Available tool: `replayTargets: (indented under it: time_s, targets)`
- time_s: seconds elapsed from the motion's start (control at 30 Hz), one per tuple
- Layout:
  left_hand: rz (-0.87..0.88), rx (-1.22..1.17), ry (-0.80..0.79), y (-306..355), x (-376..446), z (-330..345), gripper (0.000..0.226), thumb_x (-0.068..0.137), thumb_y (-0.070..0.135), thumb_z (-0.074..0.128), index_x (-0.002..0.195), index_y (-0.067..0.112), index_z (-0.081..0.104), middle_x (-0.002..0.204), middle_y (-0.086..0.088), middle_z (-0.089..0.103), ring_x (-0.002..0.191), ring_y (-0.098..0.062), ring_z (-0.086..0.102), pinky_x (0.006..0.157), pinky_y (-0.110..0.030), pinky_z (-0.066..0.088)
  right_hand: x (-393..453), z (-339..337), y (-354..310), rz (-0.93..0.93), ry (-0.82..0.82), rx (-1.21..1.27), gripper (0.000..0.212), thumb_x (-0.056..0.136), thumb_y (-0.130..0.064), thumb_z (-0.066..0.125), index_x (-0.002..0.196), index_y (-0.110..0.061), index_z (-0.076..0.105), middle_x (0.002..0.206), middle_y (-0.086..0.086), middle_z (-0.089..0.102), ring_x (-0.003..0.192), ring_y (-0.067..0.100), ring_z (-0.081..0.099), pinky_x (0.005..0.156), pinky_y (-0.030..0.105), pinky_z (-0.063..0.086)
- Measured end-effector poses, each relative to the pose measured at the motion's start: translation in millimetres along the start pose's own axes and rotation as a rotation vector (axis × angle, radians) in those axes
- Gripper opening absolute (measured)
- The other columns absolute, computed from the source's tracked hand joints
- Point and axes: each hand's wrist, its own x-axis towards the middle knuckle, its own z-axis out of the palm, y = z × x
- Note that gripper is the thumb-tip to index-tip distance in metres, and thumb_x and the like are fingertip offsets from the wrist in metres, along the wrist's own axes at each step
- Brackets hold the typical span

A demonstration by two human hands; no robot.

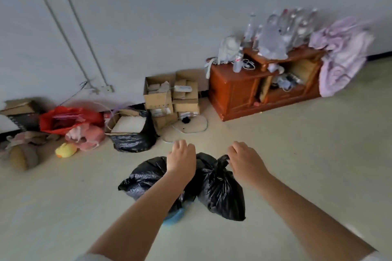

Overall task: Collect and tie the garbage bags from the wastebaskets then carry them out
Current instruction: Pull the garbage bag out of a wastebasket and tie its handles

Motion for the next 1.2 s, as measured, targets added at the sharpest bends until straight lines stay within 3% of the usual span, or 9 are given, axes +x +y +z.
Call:
replayTargets:
  time_s: [0.13, 0.33, 0.53, 0.67, 0.8, 0.97, 1.07, 1.13, 1.2]
  targets:
    - [0.227, 0.1, -0.012, 139, 13, -7, 0.038, 0.091, 0.003, 0.044, 0.129, 0.006, 0.04, 0.136, -0.015, 0.035, 0.13, -0.031, 0.032, 0.103, -0.038, 0.038, -84, -3, 105, 0.272, -0.034, -0.063, 0.043, 0.025, -0.012, 0.09, 0.054, -0.013, 0.058, 0.053, 0.001, 0.055, 0.045, 0.016, 0.054, 0.033, 0.022, 0.04]
    - [0.5, 0.189, 0.007, 381, 16, -1, 0.038, 0.091, 0.004, 0.042, 0.129, 0.005, 0.041, 0.135, -0.016, 0.037, 0.127, -0.031, 0.035, 0.1, -0.039, 0.041, -232, -23, 278, 0.613, -0.072, -0.153, 0.029, 0.051, -0.016, 0.083, 0.071, -0.008, 0.063, 0.071, 0.006, 0.062, 0.063, 0.021, 0.061, 0.047, 0.027, 0.043]
    - [0.742, 0.235, -0.014, 608, -17, 25, 0.035, 0.091, 0.005, 0.039, 0.126, 0.007, 0.043, 0.132, -0.013, 0.04, 0.124, -0.028, 0.038, 0.098, -0.036, 0.04, -393, -25, 421, 0.789, -0.23, -0.196, 0.04, 0.018, -0.015, 0.086, 0.049, -0.014, 0.06, 0.05, 0.001, 0.057, 0.042, 0.016, 0.055, 0.033, 0.019, 0.037]
    - [0.921, 0.268, 0.021, 745, -35, 36, 0.034, 0.092, 0.005, 0.036, 0.125, 0.007, 0.042, 0.131, -0.012, 0.041, 0.122, -0.028, 0.039, 0.097, -0.035, 0.04, -481, -41, 511, 0.945, -0.332, -0.16, 0.032, 0.044, -0.015, 0.083, 0.07, -0.008, 0.065, 0.071, 0.007, 0.064, 0.062, 0.021, 0.062, 0.046, 0.026, 0.046]
    - [1.092, 0.282, 0.039, 886, -54, 46, 0.033, 0.092, 0.006, 0.038, 0.124, 0.006, 0.042, 0.128, -0.012, 0.042, 0.119, -0.027, 0.041, 0.092, -0.032, 0.04, -572, -41, 606, 1.102, -0.395, -0.101, 0.029, 0.085, 0.0, 0.04, 0.112, -0.004, 0.05, 0.116, 0.012, 0.054, 0.107, 0.027, 0.05, 0.084, 0.032, 0.042]
    - [1.289, 0.275, 0.043, 1067, -71, 63, 0.029, 0.092, 0.005, 0.039, 0.12, 0.005, 0.046, 0.124, -0.01, 0.047, 0.115, -0.026, 0.045, 0.081, -0.031, 0.035, -682, -37, 730, 1.249, -0.432, -0.131, 0.031, 0.085, -0.002, 0.038, 0.113, -0.008, 0.048, 0.118, 0.008, 0.052, 0.108, 0.024, 0.048, 0.08, 0.027, 0.036]
    - [1.382, 0.292, 0.032, 1167, -84, 64, 0.029, 0.09, 0.002, 0.038, 0.117, 0.004, 0.048, 0.1, -0.008, 0.048, 0.099, -0.024, 0.045, 0.075, -0.029, 0.027, -741, -39, 797, 1.323, -0.484, -0.113, 0.03, 0.086, -0.004, 0.037, 0.114, -0.008, 0.047, 0.119, 0.008, 0.052, 0.108, 0.024, 0.048, 0.077, 0.026, 0.032]
    - [1.428, 0.29, 0.029, 1229, -92, 62, 0.029, 0.089, 0.001, 0.038, 0.115, 0.004, 0.05, 0.071, -0.001, 0.029, 0.087, -0.02, 0.034, 0.075, -0.029, 0.025, -778, -42, 839, 1.384, -0.503, -0.085, 0.029, 0.088, -0.005, 0.037, 0.115, -0.008, 0.047, 0.12, 0.007, 0.051, 0.11, 0.023, 0.048, 0.082, 0.027, 0.037]
    - [1.467, 0.287, 0.034, 1289, -100, 61, 0.029, 0.088, 0.0, 0.038, 0.114, 0.004, 0.051, 0.067, 0.001, 0.02, 0.087, -0.02, 0.035, 0.075, -0.029, 0.025, -814, -42, 882, 1.436, -0.487, -0.077, 0.027, 0.09, -0.007, 0.037, 0.115, -0.008, 0.047, 0.12, 0.007, 0.052, 0.111, 0.023, 0.047, 0.085, 0.028, 0.039]
